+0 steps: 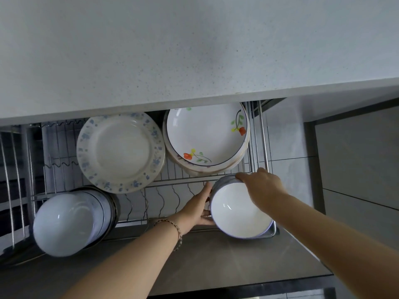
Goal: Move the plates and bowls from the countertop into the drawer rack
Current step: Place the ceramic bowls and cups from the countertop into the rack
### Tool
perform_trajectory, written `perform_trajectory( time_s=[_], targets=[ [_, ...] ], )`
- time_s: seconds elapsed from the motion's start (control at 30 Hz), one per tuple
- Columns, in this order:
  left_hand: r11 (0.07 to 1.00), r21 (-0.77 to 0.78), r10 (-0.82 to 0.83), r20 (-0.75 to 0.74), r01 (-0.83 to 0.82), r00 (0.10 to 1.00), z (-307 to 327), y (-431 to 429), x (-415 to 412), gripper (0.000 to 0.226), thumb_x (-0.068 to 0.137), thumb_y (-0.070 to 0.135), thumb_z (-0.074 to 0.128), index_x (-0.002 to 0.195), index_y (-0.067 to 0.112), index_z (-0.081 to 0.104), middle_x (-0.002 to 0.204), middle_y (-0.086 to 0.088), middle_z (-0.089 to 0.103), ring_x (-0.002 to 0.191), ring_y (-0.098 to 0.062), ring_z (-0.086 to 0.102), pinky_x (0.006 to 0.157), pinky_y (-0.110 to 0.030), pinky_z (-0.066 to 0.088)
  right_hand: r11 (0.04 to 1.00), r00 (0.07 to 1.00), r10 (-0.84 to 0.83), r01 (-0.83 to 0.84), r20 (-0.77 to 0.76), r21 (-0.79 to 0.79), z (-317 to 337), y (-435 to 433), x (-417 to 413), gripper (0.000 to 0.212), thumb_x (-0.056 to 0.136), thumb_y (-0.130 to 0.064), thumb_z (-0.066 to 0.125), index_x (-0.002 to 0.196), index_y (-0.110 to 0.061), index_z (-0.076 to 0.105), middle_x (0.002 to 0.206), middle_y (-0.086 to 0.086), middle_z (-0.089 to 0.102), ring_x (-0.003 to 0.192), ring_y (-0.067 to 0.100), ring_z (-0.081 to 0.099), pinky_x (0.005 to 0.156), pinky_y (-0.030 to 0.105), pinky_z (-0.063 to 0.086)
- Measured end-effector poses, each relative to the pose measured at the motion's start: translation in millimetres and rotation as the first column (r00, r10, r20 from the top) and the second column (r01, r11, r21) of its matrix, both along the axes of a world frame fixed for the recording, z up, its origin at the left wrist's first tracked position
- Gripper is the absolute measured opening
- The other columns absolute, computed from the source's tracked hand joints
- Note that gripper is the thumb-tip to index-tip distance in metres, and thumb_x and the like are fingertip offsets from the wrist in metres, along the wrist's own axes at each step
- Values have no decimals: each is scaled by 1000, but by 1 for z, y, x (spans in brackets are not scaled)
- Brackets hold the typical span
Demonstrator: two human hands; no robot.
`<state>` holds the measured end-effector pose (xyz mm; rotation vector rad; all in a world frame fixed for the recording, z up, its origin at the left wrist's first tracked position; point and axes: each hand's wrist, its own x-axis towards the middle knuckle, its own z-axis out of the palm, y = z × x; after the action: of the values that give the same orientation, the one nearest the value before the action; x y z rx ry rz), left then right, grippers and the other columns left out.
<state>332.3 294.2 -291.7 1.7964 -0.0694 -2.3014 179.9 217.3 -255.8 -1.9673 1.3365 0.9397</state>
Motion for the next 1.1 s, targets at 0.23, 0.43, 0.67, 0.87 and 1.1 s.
perform_trajectory(
  time_s=[0.23, 0.43, 0.67, 0.87, 1.1],
  targets=[
    [939, -108, -307, 158, 325, 939, -6, 10, -14, 75, 77, 31, 67, 141, 30, 28, 133, -5, 50, 121, -27, 51, 93, -43, 54, 992, 992, -111, 107, 55, 70, -19, -10, -1, 48, 90, 1, 46, 130, -25, 53, 125, 9, 62, 112, 28, 60, 95, 35, 51],
    [873, -102, -427, 314, 477, 848, -15, 10, -19, 69, 87, 10, 47, 147, 28, 18, 135, -9, 48, 120, -29, 51, 97, -43, 51, 994, 995, -94, 92, 21, 58, -28, -10, 3, 49, 89, 2, 46, 132, -20, 50, 123, 10, 61, 114, 29, 60, 93, 35, 49],
    [783, -164, -521, 353, 600, 777, -10, 11, -16, 72, 93, 9, 38, 152, 29, 2, 142, -11, 44, 123, -28, 49, 101, -41, 48, 970, 967, -241, 239, 85, 36, -23, 9, -2, 54, 89, 3, 36, 138, -21, 42, 122, 14, 60, 112, 32, 58, 91, 36, 48],
    [638, -220, -574, 503, 738, 647, -2, 15, -13, 67, 99, 20, 36, 152, 25, -5, 114, -17, 62, 89, -22, 60, 77, -31, 51, 973, 962, -232, 232, 143, 12, -8, 20, -8, 58, 92, -1, 41, 145, -23, 31, 141, 7, 50, 124, 27, 51, 101, 32, 43],
    [534, -208, -609, 577, 819, 544, 52, -3, 13, 36, 100, 28, 32, 122, 7, 52, 101, -9, 60, 89, -17, 57, 84, -32, 52, 992, 997, -47, 53, 55, -117, 27, 9, 21, 52, 91, -10, 48, 141, -17, 34, 138, 8, 50, 126, 26, 48, 102, 36, 43]
  ],
)
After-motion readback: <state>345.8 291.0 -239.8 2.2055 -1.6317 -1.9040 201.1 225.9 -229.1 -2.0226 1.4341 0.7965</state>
